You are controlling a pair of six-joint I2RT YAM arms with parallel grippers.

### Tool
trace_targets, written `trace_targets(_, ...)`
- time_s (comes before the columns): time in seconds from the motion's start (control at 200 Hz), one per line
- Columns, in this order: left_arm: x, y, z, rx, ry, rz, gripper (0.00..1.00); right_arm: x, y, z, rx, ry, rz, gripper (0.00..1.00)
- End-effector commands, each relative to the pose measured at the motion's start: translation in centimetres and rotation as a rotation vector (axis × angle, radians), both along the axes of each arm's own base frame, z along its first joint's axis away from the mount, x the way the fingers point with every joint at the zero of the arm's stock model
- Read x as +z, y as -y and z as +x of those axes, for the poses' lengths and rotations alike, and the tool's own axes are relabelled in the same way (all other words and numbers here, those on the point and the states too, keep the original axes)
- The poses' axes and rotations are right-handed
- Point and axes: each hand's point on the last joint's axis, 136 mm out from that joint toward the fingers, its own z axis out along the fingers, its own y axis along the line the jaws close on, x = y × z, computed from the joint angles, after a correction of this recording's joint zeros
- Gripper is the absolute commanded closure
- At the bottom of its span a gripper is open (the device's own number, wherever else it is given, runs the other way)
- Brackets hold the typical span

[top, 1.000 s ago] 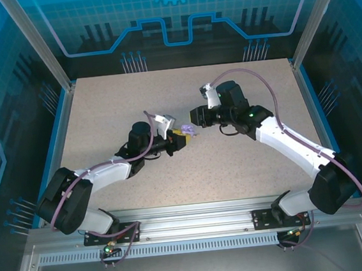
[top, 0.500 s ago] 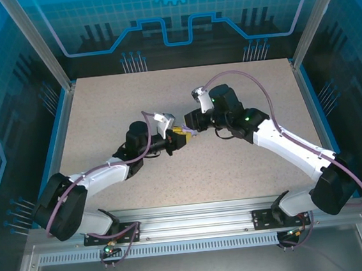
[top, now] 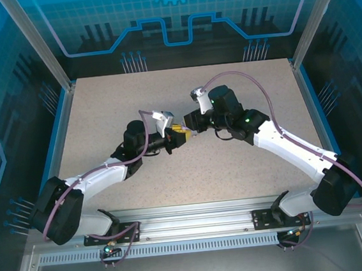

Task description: Insert the wireless bluetooth earbuds into the charging case

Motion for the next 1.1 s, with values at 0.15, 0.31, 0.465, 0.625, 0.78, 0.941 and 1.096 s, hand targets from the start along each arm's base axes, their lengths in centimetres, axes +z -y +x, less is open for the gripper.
trace_targets(0.15, 2.72, 0.52, -0.53, -0.036, 0.067, -0.033, 0.93, 2.27, -0.2, -0.45, 0.012, 0.057, 0.016, 0.75)
trace_targets(0.31, 2.66, 0.57, -0.46, -0.035, 0.058, -0.034, 0.93, 2.19, -0.41, -0.55, 0.018, 0.054, 0.016, 0.75)
trace_targets(0.465, 2.71, 0.61, -0.41, -0.035, 0.049, -0.038, 0.93, 2.13, -0.5, -0.5, 0.018, 0.055, 0.013, 0.75)
trace_targets(0.625, 2.79, 0.58, -0.31, -0.031, 0.046, -0.039, 0.93, 2.03, -0.49, -0.56, 0.018, 0.056, 0.009, 0.75)
trace_targets(0.78, 2.92, 0.71, -0.29, -0.034, 0.04, -0.042, 0.93, 1.94, -0.6, -0.58, 0.02, 0.054, 0.008, 0.75)
trace_targets(0.941, 3.03, 0.73, -0.25, -0.035, 0.036, -0.047, 0.93, 1.85, -0.67, -0.59, 0.02, 0.055, 0.004, 0.75)
trace_targets(1.096, 3.21, 0.71, -0.14, -0.029, 0.033, -0.052, 0.93, 1.91, -0.74, -0.68, 0.025, 0.056, 0.003, 0.75)
